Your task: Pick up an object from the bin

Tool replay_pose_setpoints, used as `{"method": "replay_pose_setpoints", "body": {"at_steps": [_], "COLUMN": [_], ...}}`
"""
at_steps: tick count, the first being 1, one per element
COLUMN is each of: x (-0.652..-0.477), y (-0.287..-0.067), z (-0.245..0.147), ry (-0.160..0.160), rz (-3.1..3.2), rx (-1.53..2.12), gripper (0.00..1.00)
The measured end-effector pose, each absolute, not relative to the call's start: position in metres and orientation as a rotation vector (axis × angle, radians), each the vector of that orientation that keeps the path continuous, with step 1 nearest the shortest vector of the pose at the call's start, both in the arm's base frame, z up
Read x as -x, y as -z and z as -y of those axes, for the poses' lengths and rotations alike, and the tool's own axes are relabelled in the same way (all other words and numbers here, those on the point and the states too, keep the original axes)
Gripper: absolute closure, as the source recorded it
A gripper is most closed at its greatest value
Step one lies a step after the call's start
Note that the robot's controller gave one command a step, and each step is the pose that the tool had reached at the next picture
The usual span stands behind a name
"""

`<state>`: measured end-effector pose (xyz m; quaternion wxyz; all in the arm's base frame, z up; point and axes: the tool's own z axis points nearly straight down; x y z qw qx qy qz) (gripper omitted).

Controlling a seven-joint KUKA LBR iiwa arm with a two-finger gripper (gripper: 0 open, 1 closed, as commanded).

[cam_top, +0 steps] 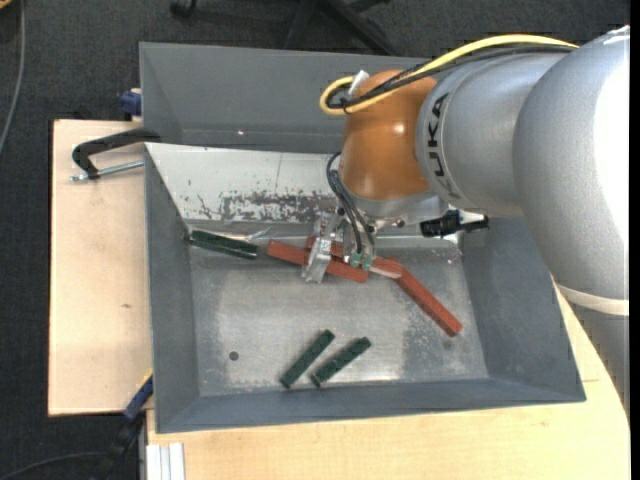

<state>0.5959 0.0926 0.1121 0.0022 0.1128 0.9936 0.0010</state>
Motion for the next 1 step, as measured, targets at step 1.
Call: {"method": "replay_pose_setpoints", "body": {"at_steps": [1], "x": [-0.5960], "y": [-0.1217], "z": [-0.0927], "ry": [-0.003], "rz": [-3.118], "rx": [-0.354], "gripper": [1.00]}}
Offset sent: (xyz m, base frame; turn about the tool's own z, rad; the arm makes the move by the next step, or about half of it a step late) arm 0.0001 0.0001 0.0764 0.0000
